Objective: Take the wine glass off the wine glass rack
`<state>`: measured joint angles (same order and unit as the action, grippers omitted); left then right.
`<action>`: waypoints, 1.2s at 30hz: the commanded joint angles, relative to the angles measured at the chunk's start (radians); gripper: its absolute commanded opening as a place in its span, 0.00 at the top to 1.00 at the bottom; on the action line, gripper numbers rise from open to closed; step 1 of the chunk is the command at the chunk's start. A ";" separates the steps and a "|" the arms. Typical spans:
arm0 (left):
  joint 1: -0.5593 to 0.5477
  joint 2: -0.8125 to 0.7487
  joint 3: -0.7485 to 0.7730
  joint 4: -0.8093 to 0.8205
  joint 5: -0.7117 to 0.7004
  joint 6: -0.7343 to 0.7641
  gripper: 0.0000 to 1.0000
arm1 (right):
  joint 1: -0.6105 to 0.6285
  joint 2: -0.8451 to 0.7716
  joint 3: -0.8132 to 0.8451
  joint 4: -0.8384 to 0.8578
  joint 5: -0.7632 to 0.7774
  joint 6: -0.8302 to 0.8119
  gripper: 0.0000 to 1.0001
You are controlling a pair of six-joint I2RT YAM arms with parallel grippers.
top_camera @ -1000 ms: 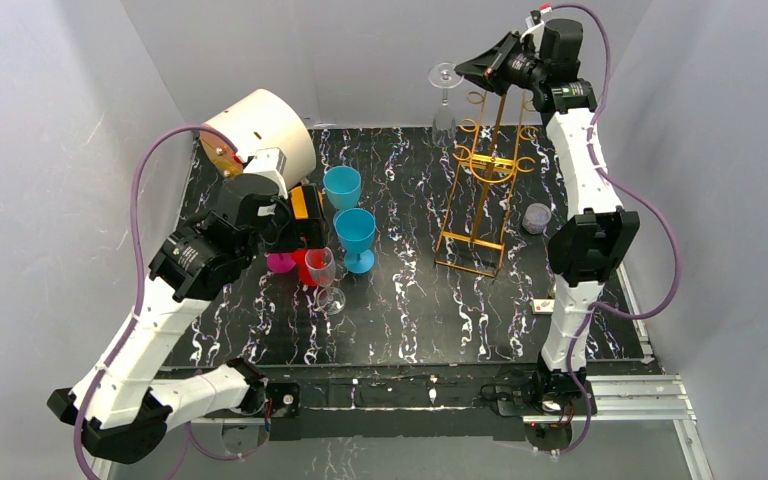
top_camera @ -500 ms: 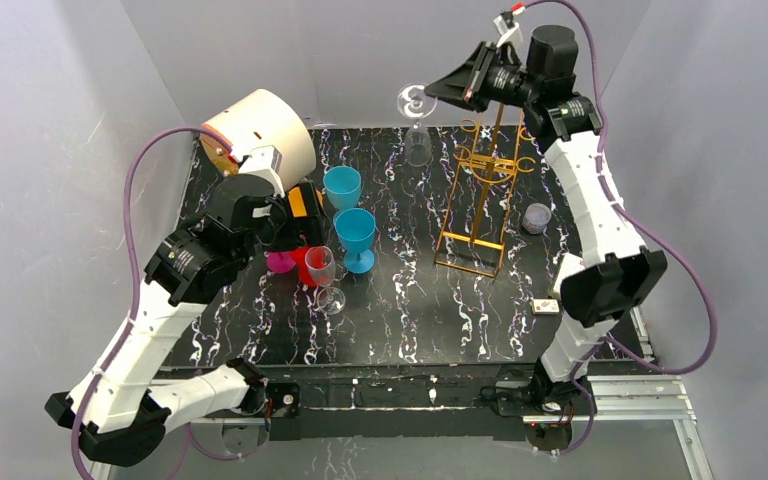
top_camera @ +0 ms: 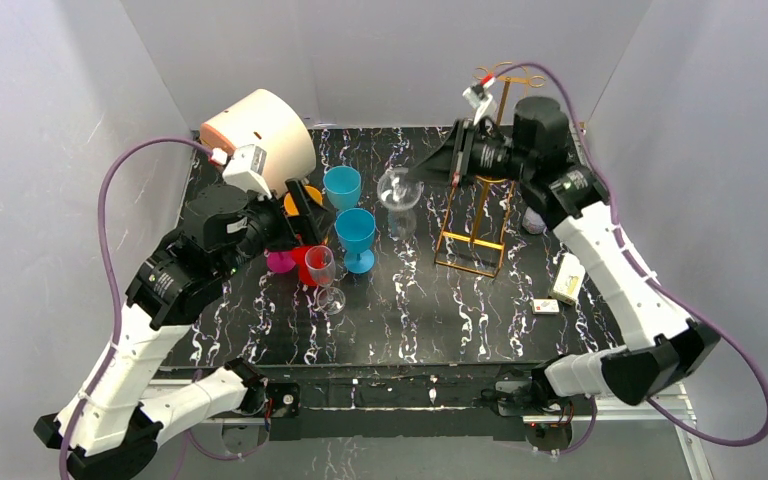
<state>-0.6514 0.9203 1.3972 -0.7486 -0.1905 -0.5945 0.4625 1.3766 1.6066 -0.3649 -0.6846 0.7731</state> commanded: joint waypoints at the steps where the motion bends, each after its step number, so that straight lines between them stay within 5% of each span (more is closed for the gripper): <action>1: -0.005 0.024 -0.019 0.140 0.236 -0.004 0.05 | 0.080 -0.115 -0.135 0.045 0.021 -0.029 0.99; 7: -0.005 0.079 -0.071 0.283 0.553 -0.034 0.08 | 0.095 -0.230 -0.265 0.032 0.043 -0.043 0.99; 14: -0.007 0.139 -0.131 0.398 0.768 -0.097 0.24 | 0.095 -0.287 -0.323 0.030 0.031 -0.052 0.99; 36: -0.050 0.175 -0.228 0.581 0.819 -0.186 0.88 | 0.095 -0.305 -0.390 0.113 -0.060 -0.018 0.99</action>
<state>-0.6949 1.0985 1.1698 -0.2111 0.6201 -0.7753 0.5568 1.0901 1.2255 -0.3328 -0.6941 0.7528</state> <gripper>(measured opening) 0.166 0.105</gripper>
